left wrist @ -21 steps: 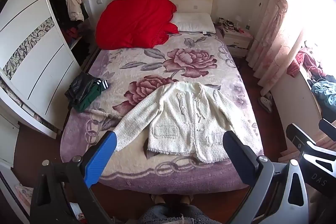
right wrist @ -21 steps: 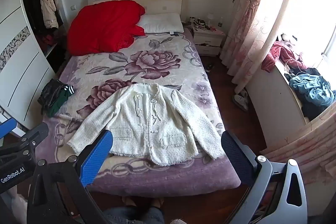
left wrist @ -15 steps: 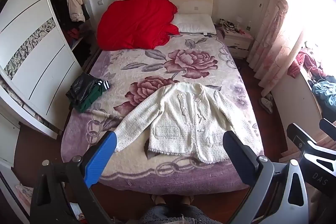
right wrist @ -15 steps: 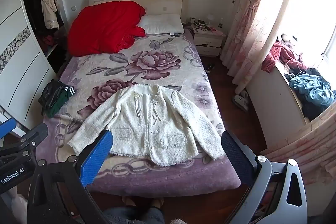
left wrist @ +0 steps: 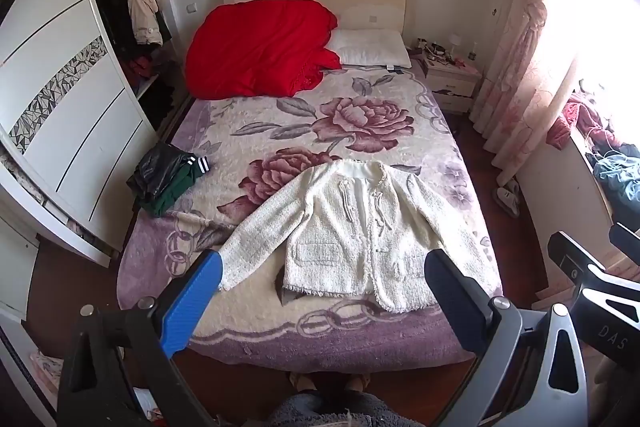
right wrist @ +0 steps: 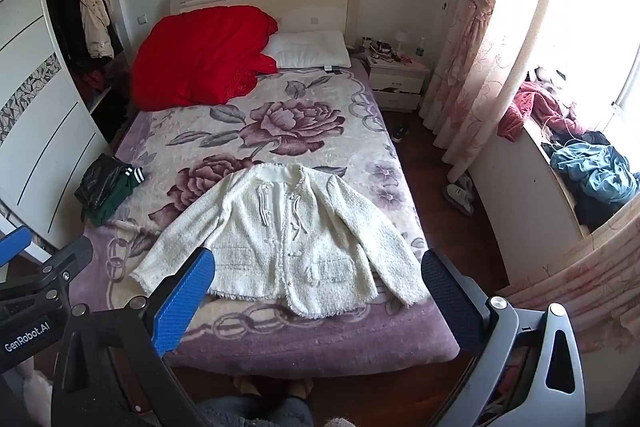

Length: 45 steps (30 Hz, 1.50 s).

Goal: Fold large clothes

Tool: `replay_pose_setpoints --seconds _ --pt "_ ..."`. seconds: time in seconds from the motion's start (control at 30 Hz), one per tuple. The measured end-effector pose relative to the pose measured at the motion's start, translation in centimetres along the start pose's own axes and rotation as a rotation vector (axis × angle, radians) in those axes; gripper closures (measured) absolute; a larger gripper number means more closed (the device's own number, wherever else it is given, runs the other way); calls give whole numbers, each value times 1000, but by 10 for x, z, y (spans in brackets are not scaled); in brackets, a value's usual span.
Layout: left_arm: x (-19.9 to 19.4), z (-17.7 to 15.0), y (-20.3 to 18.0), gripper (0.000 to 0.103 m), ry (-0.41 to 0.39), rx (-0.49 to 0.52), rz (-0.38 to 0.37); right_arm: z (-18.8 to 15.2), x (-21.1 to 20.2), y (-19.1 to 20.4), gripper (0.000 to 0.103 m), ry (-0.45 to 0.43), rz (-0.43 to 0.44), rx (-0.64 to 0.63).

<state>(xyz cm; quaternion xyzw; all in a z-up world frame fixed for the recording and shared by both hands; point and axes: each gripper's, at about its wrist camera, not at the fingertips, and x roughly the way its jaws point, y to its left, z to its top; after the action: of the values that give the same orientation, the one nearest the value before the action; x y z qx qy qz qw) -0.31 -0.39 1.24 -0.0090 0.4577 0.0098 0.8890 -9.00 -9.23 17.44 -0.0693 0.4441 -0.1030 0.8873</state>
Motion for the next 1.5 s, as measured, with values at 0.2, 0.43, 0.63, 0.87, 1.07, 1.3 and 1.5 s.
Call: replay_pose_setpoints --seconds 0.2,0.43,0.63,0.87,1.07,1.3,1.5 --pt "-1 0 1 0 -5 1 -2 -1 1 1 0 0 2 -1" --pt "-3 2 1 0 -9 0 -2 -4 1 1 0 -4 2 0" --pt "-4 1 0 0 -10 -1 0 -4 -3 -4 0 -5 4 -1" --pt "-4 1 -1 0 -12 -1 0 3 -13 -1 0 -8 6 -3" --pt "-9 3 -2 0 -21 -8 1 11 -20 3 0 -17 12 -5" --pt "-12 4 -1 0 -31 -10 0 14 -22 4 0 -20 19 -4" --pt "-13 4 -1 0 -32 -10 0 12 -24 7 0 -25 19 -8"
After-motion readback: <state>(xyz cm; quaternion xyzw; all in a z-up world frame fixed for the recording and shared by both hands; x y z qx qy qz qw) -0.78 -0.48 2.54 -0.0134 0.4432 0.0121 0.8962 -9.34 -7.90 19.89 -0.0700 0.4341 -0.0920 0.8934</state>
